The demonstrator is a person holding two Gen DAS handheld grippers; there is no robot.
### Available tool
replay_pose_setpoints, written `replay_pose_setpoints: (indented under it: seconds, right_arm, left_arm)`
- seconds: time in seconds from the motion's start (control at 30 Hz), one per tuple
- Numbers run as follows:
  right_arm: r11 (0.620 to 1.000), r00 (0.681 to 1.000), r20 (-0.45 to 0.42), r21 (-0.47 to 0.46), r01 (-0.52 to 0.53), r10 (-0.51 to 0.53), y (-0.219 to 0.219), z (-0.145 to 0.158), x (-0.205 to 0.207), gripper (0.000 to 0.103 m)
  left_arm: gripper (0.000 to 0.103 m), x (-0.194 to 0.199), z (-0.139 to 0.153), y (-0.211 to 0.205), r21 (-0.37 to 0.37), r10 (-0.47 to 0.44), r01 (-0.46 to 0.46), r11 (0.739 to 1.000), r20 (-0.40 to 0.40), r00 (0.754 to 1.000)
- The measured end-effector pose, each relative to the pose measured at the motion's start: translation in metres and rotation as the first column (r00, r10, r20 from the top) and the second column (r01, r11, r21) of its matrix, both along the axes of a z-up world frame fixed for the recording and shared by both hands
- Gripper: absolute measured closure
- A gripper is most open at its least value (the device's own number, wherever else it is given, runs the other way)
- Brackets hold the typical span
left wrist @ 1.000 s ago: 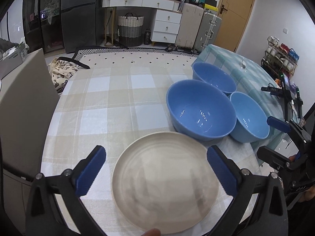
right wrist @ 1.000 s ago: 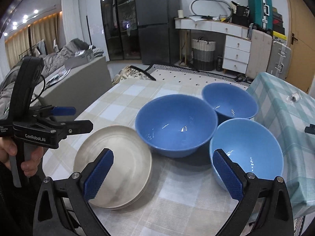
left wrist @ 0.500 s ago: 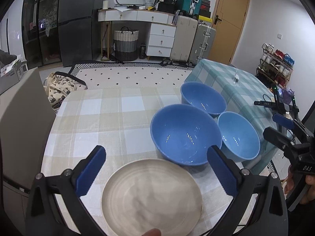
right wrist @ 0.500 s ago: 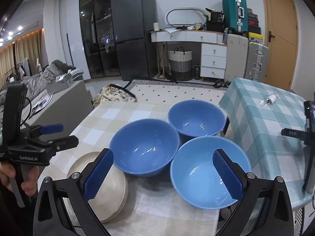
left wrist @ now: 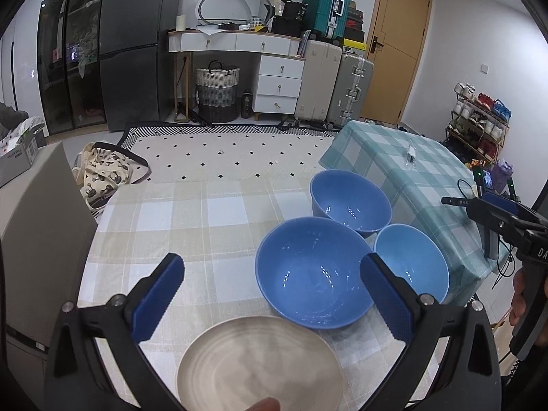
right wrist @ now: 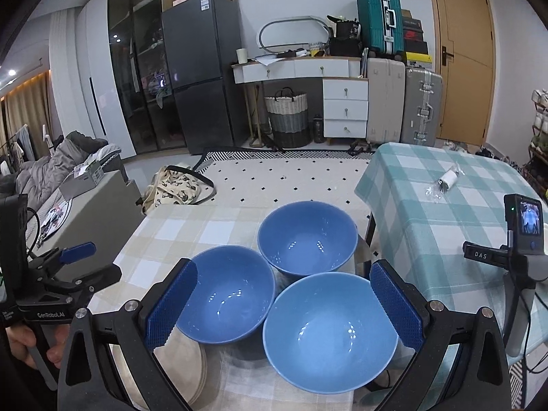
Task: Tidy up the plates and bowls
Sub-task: 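Move both tools forward toward the darker blue bowl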
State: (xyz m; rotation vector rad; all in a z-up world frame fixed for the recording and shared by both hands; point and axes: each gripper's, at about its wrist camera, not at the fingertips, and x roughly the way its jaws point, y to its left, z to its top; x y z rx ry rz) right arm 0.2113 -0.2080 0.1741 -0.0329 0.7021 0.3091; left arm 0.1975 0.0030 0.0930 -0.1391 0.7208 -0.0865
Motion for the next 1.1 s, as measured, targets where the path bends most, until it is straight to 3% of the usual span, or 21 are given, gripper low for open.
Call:
replay_pose_setpoints:
  seconds: [0.4,1.1]
  right_arm:
    - [0.995,0.995,-0.066,0.071,0.073,-0.069,-0.021,-0.010,0.046,0.001]
    - [0.989,0.981,-0.145,0.050,0.136,-0.128,-0.043,-0.059,0.117,0.001]
  left_arm:
    - [0.000,0.042,0.008,-0.014,0.007,-0.013,0.013,1.000,-0.024,1.000]
    - [0.000,0.137,-0.024,-0.050,0.043,-0.062,0.068,0.997,-0.127,0.990]
